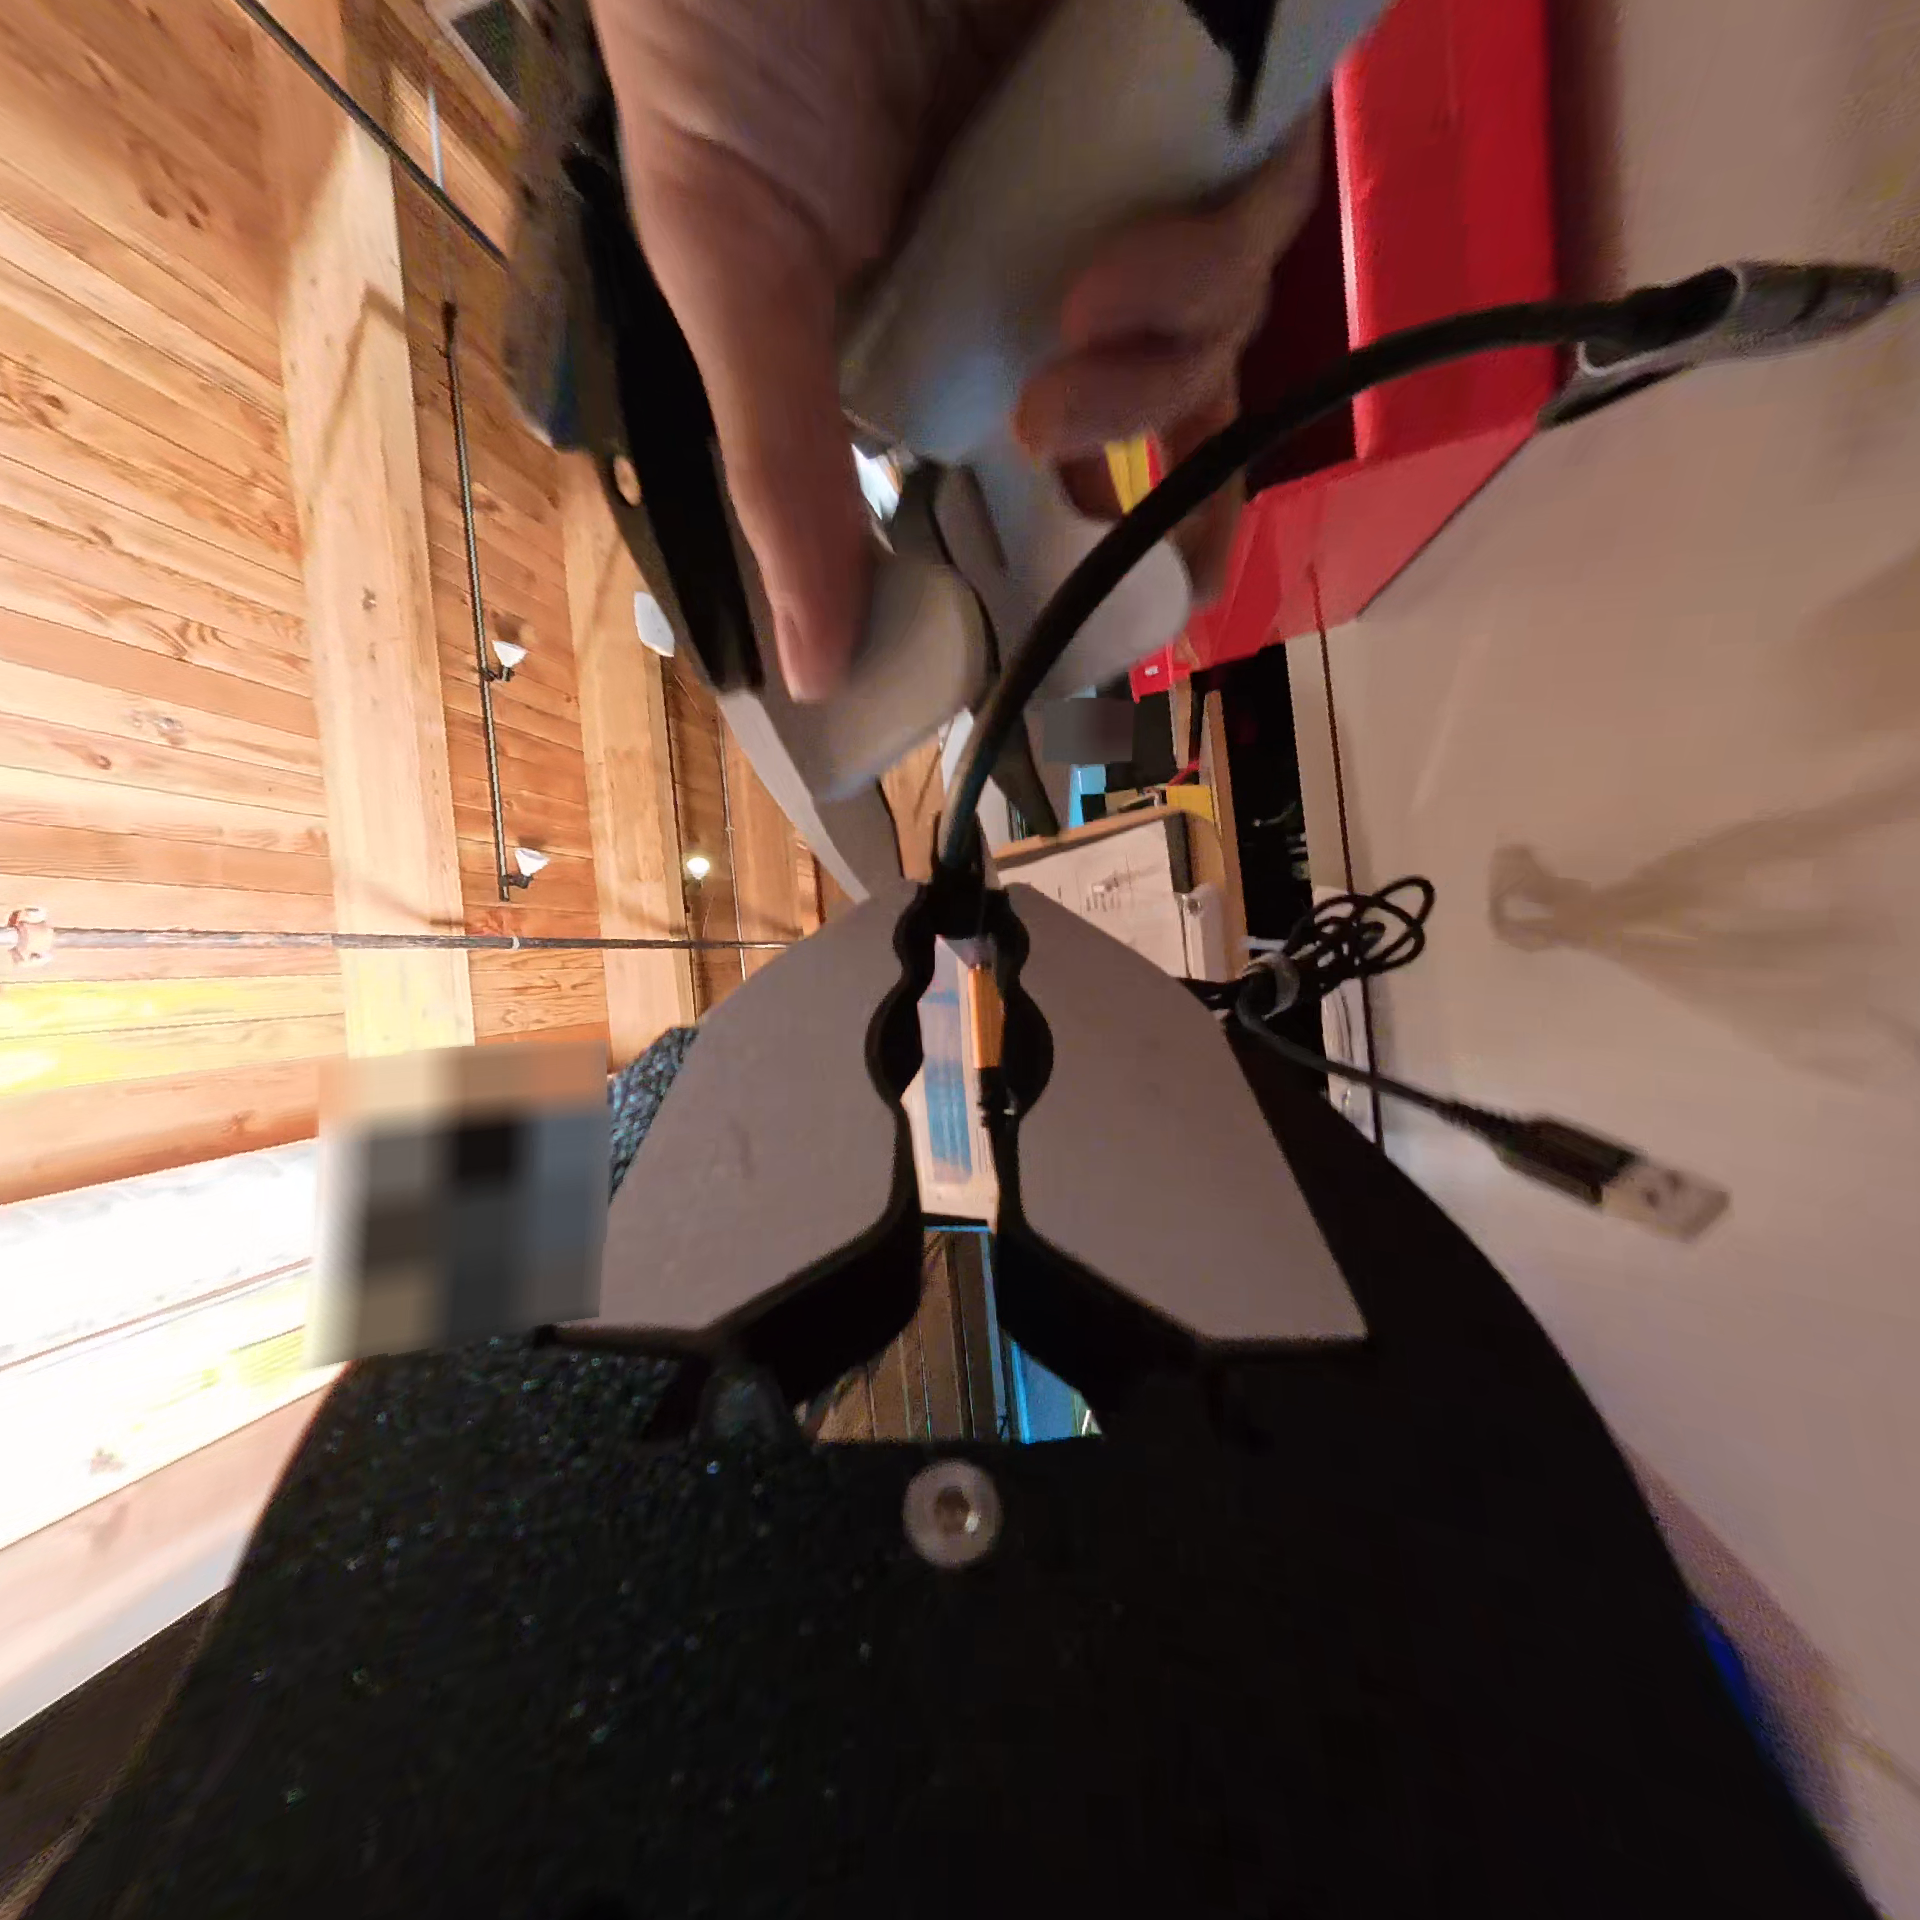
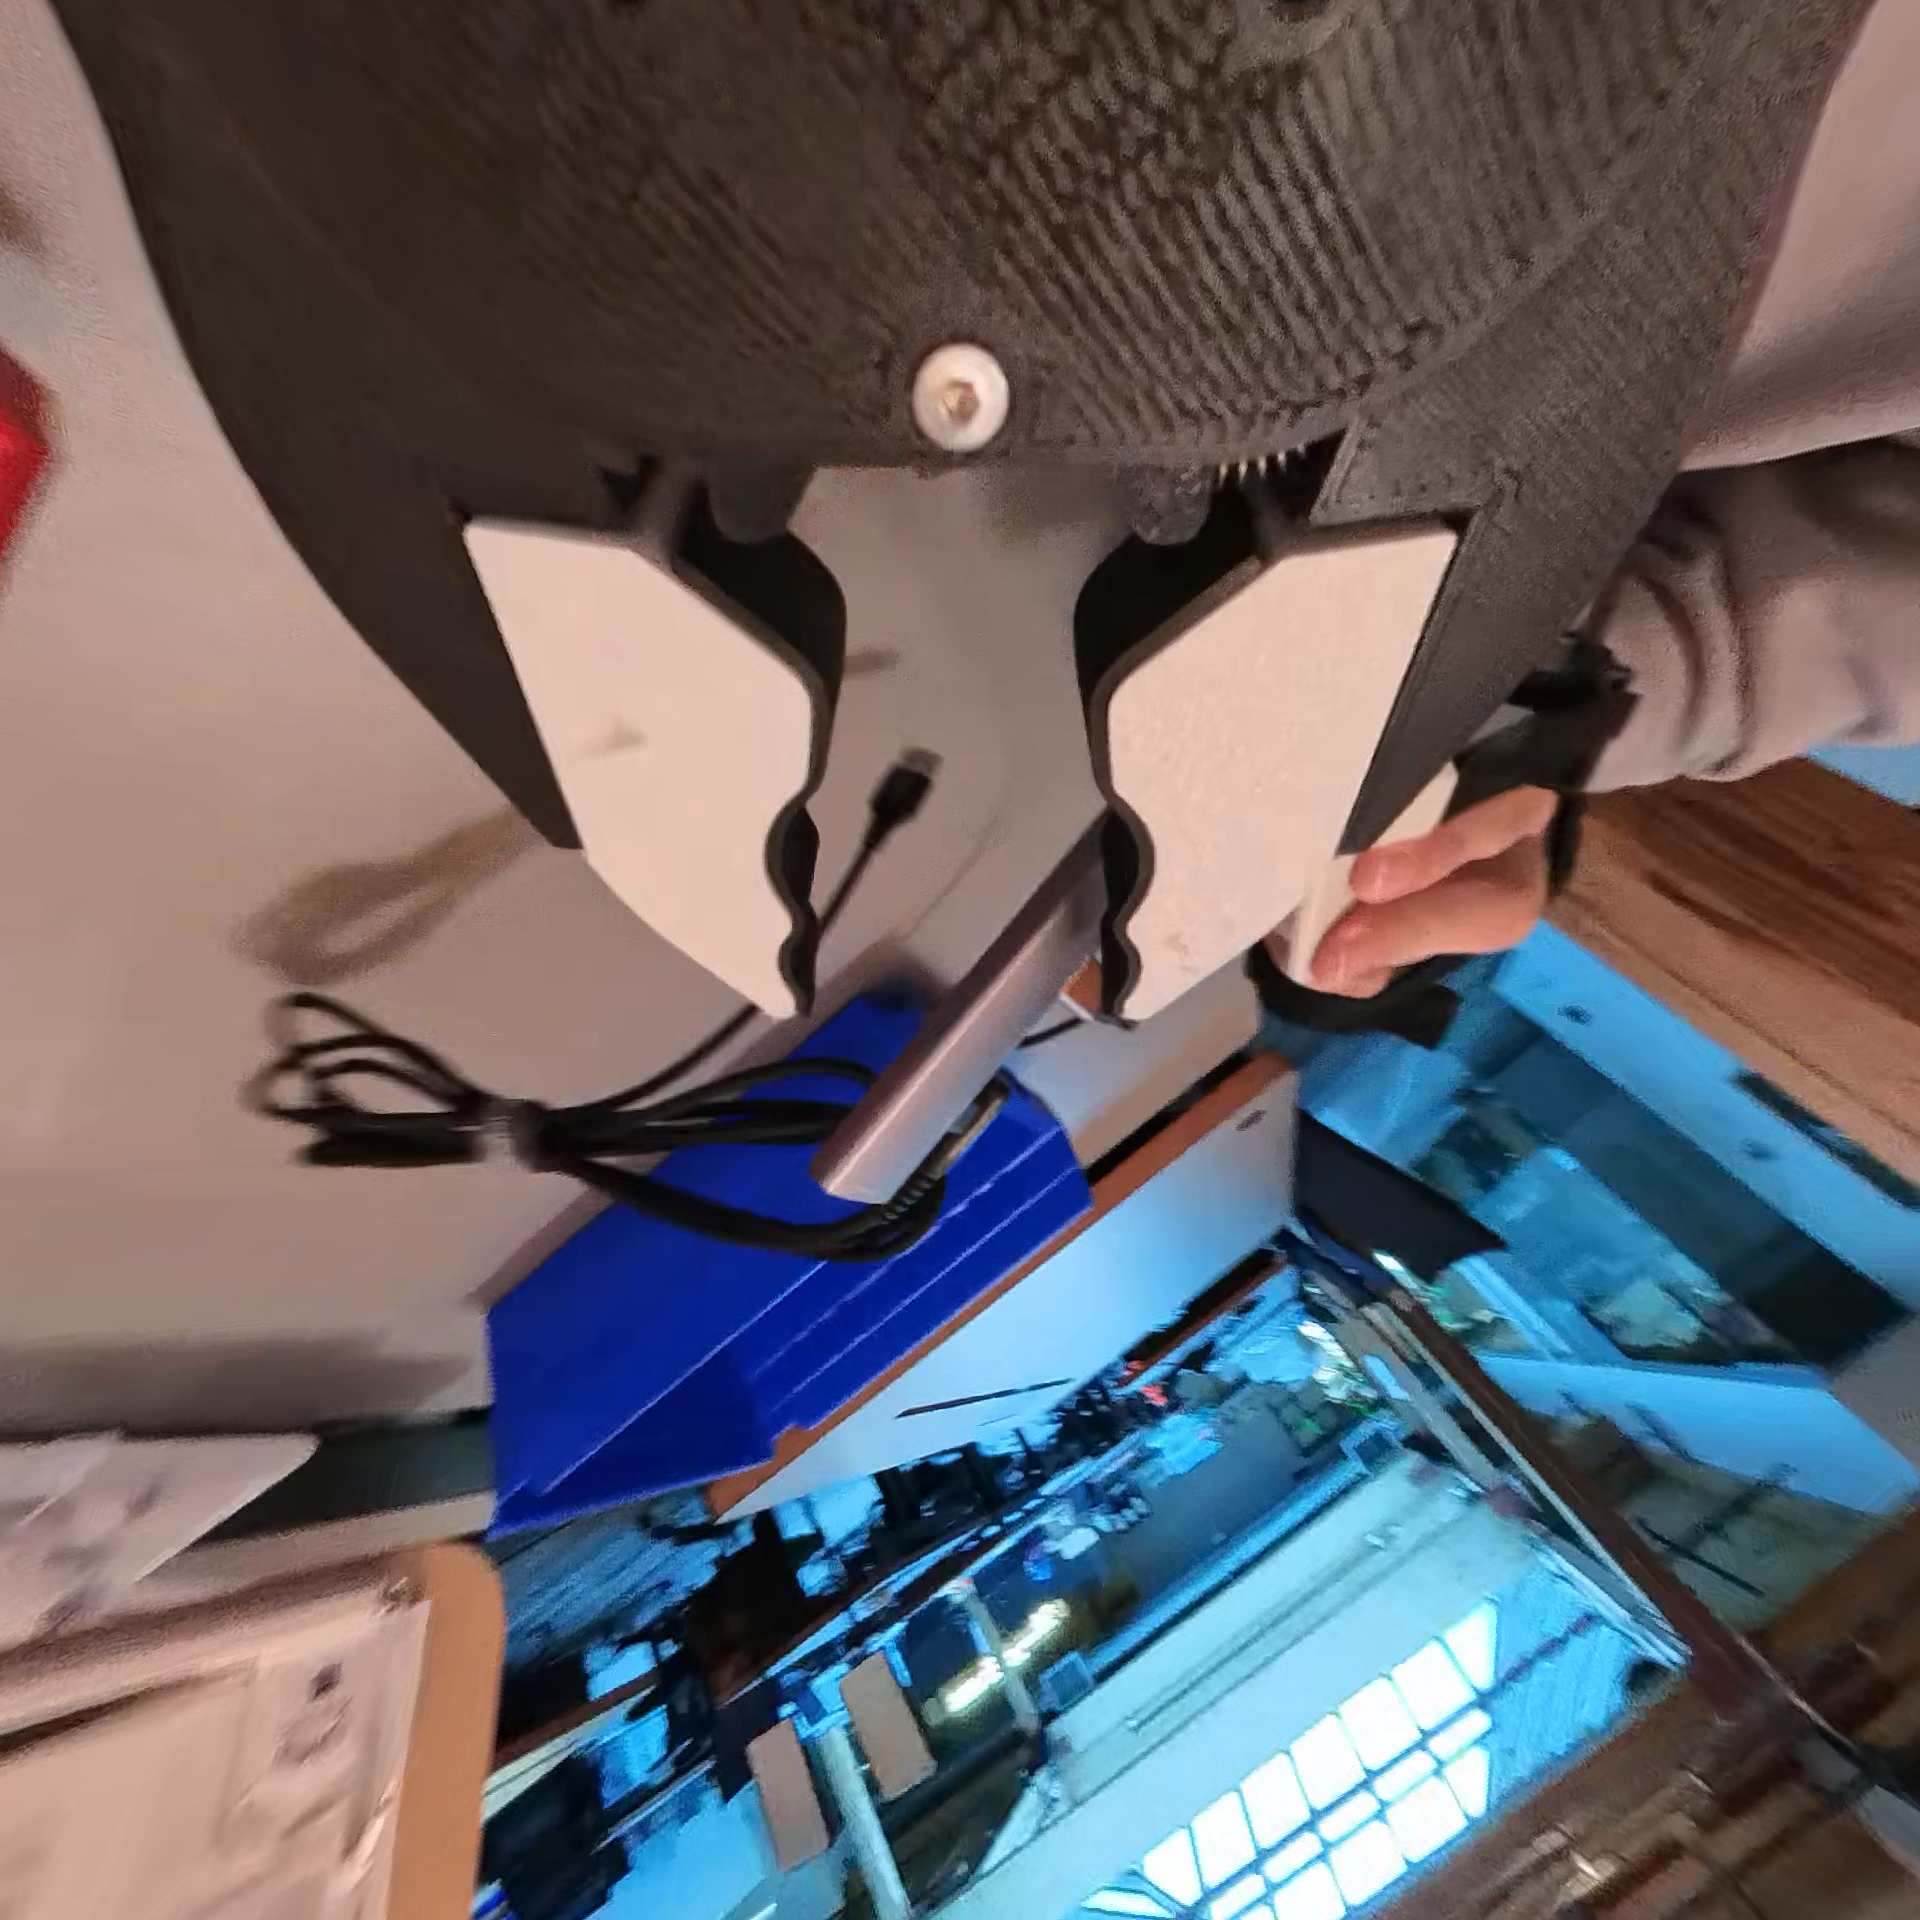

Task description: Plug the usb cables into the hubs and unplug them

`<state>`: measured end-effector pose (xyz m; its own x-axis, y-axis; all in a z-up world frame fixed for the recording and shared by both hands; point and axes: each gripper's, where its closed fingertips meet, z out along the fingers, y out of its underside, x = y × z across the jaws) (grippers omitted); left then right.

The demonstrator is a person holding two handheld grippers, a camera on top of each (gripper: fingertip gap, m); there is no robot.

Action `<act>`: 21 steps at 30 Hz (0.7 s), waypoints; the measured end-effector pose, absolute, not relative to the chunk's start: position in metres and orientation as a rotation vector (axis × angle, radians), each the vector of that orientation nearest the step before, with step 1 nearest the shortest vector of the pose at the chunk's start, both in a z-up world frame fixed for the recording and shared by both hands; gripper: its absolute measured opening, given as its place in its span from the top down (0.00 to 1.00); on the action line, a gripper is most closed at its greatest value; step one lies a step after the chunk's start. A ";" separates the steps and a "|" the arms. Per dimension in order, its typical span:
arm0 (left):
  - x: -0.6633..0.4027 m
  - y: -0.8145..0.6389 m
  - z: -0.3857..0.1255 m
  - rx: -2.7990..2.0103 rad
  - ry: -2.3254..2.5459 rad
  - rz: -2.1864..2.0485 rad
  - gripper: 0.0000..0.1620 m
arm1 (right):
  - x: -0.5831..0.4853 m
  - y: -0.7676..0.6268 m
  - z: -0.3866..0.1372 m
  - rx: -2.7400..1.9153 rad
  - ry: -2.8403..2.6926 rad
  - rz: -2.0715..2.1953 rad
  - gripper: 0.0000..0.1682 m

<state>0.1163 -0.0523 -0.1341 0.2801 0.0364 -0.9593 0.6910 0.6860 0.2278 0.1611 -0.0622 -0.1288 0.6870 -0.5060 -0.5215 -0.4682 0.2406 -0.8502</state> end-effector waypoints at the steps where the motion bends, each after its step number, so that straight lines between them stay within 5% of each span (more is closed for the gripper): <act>1: 0.114 -0.055 -0.136 0.726 1.218 -0.503 0.94 | 0.160 -0.058 -0.132 -1.363 0.890 0.034 0.70; 6: 0.113 -0.060 -0.140 0.727 1.208 -0.529 0.94 | 0.160 -0.053 -0.138 -1.284 0.868 0.220 0.87; 10: 0.113 -0.056 -0.142 0.693 1.216 -0.527 0.93 | 0.160 -0.053 -0.133 -1.253 0.824 0.231 0.89; 15: 0.111 -0.013 -0.122 0.327 1.345 -0.866 0.69 | 0.162 -0.072 -0.127 -1.230 0.816 0.169 0.93; 21: 0.148 0.040 -0.185 0.224 1.677 -0.763 0.63 | 0.163 -0.080 -0.125 -1.219 0.832 0.184 0.94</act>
